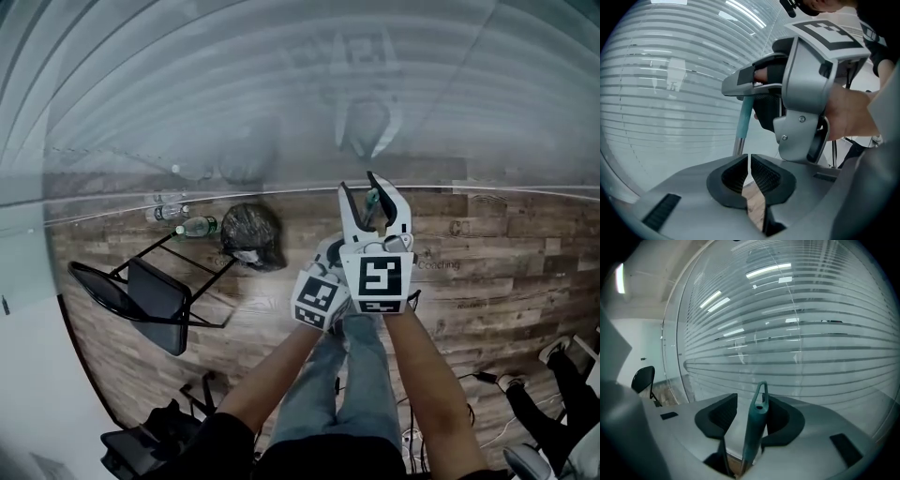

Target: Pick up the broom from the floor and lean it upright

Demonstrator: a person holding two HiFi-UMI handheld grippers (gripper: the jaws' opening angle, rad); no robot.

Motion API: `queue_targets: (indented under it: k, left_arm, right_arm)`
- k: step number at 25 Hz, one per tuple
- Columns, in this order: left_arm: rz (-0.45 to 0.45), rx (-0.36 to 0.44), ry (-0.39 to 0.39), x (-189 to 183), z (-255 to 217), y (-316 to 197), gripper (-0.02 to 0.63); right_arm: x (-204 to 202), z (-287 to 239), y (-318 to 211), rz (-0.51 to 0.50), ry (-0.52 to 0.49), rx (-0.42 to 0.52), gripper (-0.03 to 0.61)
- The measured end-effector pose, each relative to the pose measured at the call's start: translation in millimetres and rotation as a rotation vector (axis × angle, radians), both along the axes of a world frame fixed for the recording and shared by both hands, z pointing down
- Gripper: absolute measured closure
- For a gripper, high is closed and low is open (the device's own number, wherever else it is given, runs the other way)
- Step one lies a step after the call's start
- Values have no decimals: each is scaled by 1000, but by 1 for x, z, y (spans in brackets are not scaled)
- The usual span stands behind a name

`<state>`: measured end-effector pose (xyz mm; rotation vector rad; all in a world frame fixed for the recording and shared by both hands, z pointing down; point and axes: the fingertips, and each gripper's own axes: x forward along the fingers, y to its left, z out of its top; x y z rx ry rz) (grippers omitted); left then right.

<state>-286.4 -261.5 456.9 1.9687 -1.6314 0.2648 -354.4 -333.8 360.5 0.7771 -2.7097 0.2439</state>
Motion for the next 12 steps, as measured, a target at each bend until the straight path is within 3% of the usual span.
queue_targets:
  k: [12]
  left_arm:
    - [11, 7, -43, -27, 9, -21, 606]
  right_arm:
    - [-5, 7, -5, 20, -19, -18, 416]
